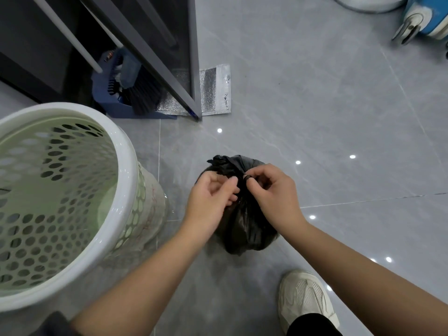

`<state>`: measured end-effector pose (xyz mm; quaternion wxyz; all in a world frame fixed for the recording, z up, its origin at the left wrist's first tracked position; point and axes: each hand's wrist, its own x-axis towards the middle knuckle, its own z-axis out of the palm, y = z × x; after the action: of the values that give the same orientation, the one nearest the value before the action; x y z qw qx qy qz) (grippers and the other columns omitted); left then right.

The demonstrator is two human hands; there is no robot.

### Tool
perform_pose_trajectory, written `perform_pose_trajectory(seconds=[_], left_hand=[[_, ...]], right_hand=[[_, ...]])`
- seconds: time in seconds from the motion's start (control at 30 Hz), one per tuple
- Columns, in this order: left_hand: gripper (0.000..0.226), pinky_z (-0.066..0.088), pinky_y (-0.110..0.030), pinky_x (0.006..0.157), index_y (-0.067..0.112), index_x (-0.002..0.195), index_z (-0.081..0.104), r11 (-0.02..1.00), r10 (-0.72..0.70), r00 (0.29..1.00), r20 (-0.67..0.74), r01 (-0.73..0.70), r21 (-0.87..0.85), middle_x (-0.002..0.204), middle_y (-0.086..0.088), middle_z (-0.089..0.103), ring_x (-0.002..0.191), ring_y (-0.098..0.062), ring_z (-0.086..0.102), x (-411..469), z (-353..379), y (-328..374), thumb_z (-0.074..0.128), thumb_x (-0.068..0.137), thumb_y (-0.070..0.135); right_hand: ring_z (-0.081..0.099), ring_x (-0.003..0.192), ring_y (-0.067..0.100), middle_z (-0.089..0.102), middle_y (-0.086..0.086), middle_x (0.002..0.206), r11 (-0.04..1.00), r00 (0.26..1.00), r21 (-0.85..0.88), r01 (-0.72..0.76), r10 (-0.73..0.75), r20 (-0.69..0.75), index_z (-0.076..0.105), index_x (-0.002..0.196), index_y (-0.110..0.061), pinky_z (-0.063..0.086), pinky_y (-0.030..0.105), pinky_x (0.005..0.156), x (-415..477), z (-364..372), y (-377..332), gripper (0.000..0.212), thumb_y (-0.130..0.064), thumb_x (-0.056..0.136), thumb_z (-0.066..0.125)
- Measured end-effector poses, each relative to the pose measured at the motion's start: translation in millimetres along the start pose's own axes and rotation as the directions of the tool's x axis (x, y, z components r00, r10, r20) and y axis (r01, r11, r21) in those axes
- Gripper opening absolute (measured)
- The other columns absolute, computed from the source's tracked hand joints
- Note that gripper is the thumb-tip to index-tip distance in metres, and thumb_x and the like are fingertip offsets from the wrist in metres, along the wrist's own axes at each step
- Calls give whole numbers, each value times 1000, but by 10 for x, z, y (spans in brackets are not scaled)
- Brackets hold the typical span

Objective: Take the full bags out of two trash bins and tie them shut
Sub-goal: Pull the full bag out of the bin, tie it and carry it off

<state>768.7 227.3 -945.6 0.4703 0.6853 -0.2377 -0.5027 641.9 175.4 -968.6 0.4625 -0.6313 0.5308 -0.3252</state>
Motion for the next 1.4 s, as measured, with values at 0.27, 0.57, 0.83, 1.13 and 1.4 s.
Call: perform_pose_trajectory(seconds=[0.27, 0.57, 0.83, 1.13, 1.4], left_hand=[[8, 52, -16, 73, 25, 88, 72, 869, 312, 950, -7, -282, 406, 79, 14, 71, 77, 1, 66, -32, 69, -131, 68, 85, 19], [8, 44, -7, 62, 17, 79, 71, 827, 343, 939, -32, -286, 483, 68, 13, 66, 67, 3, 61, -23, 126, -61, 65, 84, 17], [14, 43, -6, 60, 25, 73, 69, 780, 264, 957, 122, -286, 557, 61, 17, 62, 59, 4, 57, 103, -62, -22, 66, 80, 13], [10, 54, -24, 67, 22, 79, 69, 749, 236, 943, 236, -331, 575, 64, 9, 66, 64, -10, 65, 142, -208, -45, 64, 84, 15], [12, 44, -15, 62, 25, 77, 68, 690, 277, 923, 266, -383, 614, 58, 17, 58, 57, 1, 56, 223, -215, -11, 64, 84, 16]], right_hand=[[66, 73, 7, 72, -8, 76, 986, 988, 73, -149, 151, -20, 75, 84, -19, 53, 21, 71, -36, 43, -26, 13, -10, 80, 67], [64, 71, -1, 71, -8, 79, 970, 976, 120, -213, 218, -27, 72, 88, -17, 50, 13, 70, -83, 63, -48, 11, -9, 82, 67], [50, 64, 3, 58, 0, 91, 883, 889, 226, -412, 335, 312, 67, 84, -14, 42, 18, 63, -142, -54, -35, 5, -11, 87, 64], [53, 63, -3, 61, -9, 69, 877, 879, 210, -432, 357, 316, 72, 80, -11, 41, 13, 59, -114, 17, -55, 13, -19, 87, 65], [47, 73, 7, 54, -9, 68, 773, 769, 259, -580, 414, 488, 67, 73, -22, 36, 24, 65, -51, 10, -41, 19, -22, 91, 60]])
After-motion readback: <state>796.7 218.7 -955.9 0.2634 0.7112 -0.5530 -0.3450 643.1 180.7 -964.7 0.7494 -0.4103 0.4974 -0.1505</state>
